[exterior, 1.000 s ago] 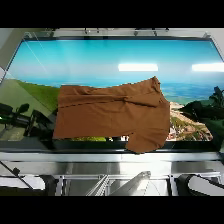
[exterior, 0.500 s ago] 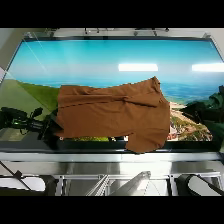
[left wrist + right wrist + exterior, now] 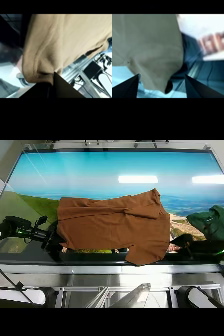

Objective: Fold the shirts.

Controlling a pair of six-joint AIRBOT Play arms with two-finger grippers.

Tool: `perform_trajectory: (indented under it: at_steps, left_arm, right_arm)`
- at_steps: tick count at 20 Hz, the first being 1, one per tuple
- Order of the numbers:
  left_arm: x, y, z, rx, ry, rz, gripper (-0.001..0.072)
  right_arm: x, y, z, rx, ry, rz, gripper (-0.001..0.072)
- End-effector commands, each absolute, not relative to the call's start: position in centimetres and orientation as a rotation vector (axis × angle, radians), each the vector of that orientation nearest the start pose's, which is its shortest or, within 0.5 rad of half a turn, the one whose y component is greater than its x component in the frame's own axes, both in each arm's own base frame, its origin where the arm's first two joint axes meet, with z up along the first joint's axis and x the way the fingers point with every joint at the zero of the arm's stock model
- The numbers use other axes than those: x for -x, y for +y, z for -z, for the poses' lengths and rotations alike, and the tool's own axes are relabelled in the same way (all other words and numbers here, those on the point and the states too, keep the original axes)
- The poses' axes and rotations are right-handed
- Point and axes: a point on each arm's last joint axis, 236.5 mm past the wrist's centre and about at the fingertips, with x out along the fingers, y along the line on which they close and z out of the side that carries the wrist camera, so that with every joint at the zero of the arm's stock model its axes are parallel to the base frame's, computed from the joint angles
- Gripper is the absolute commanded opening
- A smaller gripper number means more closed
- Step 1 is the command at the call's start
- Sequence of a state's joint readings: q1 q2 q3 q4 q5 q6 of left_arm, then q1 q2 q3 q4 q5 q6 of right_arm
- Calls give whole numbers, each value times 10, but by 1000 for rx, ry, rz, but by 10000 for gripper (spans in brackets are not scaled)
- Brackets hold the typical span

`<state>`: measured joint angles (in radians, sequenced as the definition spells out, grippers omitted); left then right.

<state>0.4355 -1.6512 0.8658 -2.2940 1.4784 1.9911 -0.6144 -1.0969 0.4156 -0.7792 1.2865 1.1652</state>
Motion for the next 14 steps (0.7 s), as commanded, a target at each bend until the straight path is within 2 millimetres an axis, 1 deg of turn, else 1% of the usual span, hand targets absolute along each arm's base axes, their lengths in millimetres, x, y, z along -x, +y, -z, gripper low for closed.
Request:
perform_trajectory:
  at_steps: [1, 2, 3, 5, 8, 9, 10, 11, 12, 14]
  left_arm:
    - [-260, -52, 100, 993, 1773, 475, 23]
    - [-260, -52, 100, 993, 1774, 476, 23]
    - [-260, -52, 100, 993, 1774, 476, 23]
    - [-260, -52, 100, 993, 1774, 475, 23]
    - [-260, -52, 100, 993, 1774, 476, 23]
    - [-260, -52, 100, 993, 1774, 476, 23]
    - [-260, -52, 100, 993, 1774, 476, 24]
    - [-259, -52, 100, 993, 1775, 477, 23]
    - [-258, -53, 98, 998, 1782, 488, 23]
    - [-254, -54, 85, 1011, 1774, 549, 23]
  right_arm:
    - [-177, 67, 111, -1172, 1519, -106, 615]
    - [-175, 70, 117, -1190, 1504, -89, 614]
    - [-178, 73, 118, -1215, 1484, -86, 613]
    - [-192, 76, 112, -1234, 1408, -131, 491]
    - [-218, 84, 98, -1286, 1296, -193, 481]
    - [-222, 88, 94, -1296, 1276, -215, 425]
    - [-226, 92, 88, -1286, 1254, -258, 170]
    - [-229, 99, 78, -1289, 1228, -319, 66]
    - [-231, 105, 66, -1301, 1198, -385, 31]
    - [-234, 112, 37, -1317, 1136, -492, 22]
